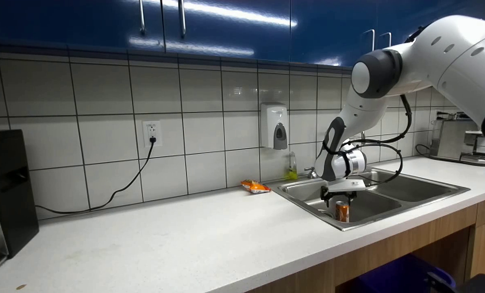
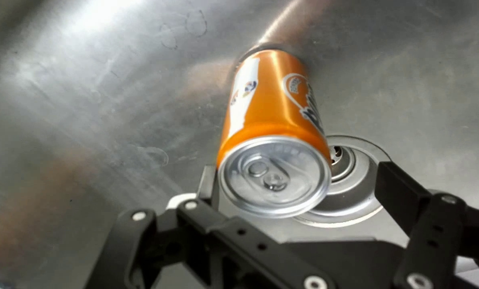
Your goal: Put the can in the left sink
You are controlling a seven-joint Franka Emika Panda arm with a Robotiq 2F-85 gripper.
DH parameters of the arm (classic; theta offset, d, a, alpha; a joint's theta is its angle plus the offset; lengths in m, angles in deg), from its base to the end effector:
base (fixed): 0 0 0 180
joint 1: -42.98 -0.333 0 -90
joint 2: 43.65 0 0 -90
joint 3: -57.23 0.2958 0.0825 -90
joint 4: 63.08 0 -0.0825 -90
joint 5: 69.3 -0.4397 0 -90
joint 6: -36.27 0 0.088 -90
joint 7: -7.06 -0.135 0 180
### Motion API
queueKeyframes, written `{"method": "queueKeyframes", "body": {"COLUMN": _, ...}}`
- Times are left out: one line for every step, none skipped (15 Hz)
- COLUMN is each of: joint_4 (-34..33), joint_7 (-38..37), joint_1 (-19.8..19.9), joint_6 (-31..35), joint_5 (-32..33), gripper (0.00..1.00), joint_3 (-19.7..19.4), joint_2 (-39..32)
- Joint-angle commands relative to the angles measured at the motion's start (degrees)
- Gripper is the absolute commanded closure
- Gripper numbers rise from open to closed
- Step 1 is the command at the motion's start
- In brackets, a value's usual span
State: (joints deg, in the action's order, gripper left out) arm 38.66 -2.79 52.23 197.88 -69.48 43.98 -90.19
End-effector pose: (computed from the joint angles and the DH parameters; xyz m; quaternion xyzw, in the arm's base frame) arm 0.6426 -0.2652 0.0482 0.9612 -0.2332 0.1159 0.0911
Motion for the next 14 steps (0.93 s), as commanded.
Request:
{"method": "queueKeyframes", "body": {"joint_4": -0.2, "joint_7": 0.5, "joint_1": -1.0, "joint_6": -1.7, "joint_5": 0.2, "gripper": 0.0, "joint_3": -0.6, "joint_2": 1.9}}
{"method": "queueKeyframes", "body": {"joint_4": -0.4, "joint_7": 0.4, "joint_1": -1.3, "joint_6": -1.7, "joint_5": 0.3, "gripper": 0.0, "joint_3": -0.8, "joint_2": 2.1}}
{"method": "queueKeyframes", "body": {"joint_4": -0.5, "joint_7": 0.2, "joint_1": -1.6, "joint_6": -1.7, "joint_5": 0.4, "gripper": 0.0, "joint_3": -1.1, "joint_2": 2.3}}
{"method": "queueKeyframes", "body": {"joint_4": -0.5, "joint_7": 0.2, "joint_1": -1.9, "joint_6": -1.7, "joint_5": 0.6, "gripper": 0.0, "joint_3": -1.3, "joint_2": 2.5}}
{"method": "queueKeyframes", "body": {"joint_4": -0.5, "joint_7": 0.1, "joint_1": -2.1, "joint_6": -1.6, "joint_5": 0.8, "gripper": 0.0, "joint_3": -1.6, "joint_2": 2.7}}
{"method": "queueKeyframes", "body": {"joint_4": -0.6, "joint_7": -0.3, "joint_1": -2.6, "joint_6": -1.7, "joint_5": 1.0, "gripper": 0.0, "joint_3": -2.2, "joint_2": 3.0}}
{"method": "queueKeyframes", "body": {"joint_4": -0.5, "joint_7": 0.0, "joint_1": -2.5, "joint_6": -1.5, "joint_5": 0.9, "gripper": 0.0, "joint_3": -2.0, "joint_2": 3.4}}
{"method": "queueKeyframes", "body": {"joint_4": -0.4, "joint_7": -0.2, "joint_1": -3.1, "joint_6": -1.4, "joint_5": 1.2, "gripper": 0.0, "joint_3": -2.7, "joint_2": 3.8}}
{"method": "queueKeyframes", "body": {"joint_4": -0.4, "joint_7": -0.3, "joint_1": -3.5, "joint_6": -1.5, "joint_5": 1.5, "gripper": 0.0, "joint_3": -3.1, "joint_2": 4.1}}
{"method": "queueKeyframes", "body": {"joint_4": 0.0, "joint_7": 0.0, "joint_1": -3.7, "joint_6": -1.5, "joint_5": 1.5, "gripper": 0.0, "joint_3": -3.0, "joint_2": 4.8}}
{"method": "queueKeyframes", "body": {"joint_4": 0.3, "joint_7": 0.6, "joint_1": -3.5, "joint_6": -1.6, "joint_5": 1.5, "gripper": 0.0, "joint_3": -2.6, "joint_2": 5.6}}
{"method": "queueKeyframes", "body": {"joint_4": 0.6, "joint_7": 0.9, "joint_1": -3.6, "joint_6": -1.8, "joint_5": 1.6, "gripper": 0.0, "joint_3": -2.4, "joint_2": 6.2}}
{"method": "queueKeyframes", "body": {"joint_4": 1.1, "joint_7": 1.9, "joint_1": -3.1, "joint_6": -2.1, "joint_5": 1.4, "gripper": 0.0, "joint_3": -1.3, "joint_2": 7.2}}
{"method": "queueKeyframes", "body": {"joint_4": 1.8, "joint_7": 2.9, "joint_1": -2.9, "joint_6": -3.0, "joint_5": 1.2, "gripper": 0.0, "joint_3": -0.4, "joint_2": 8.3}}
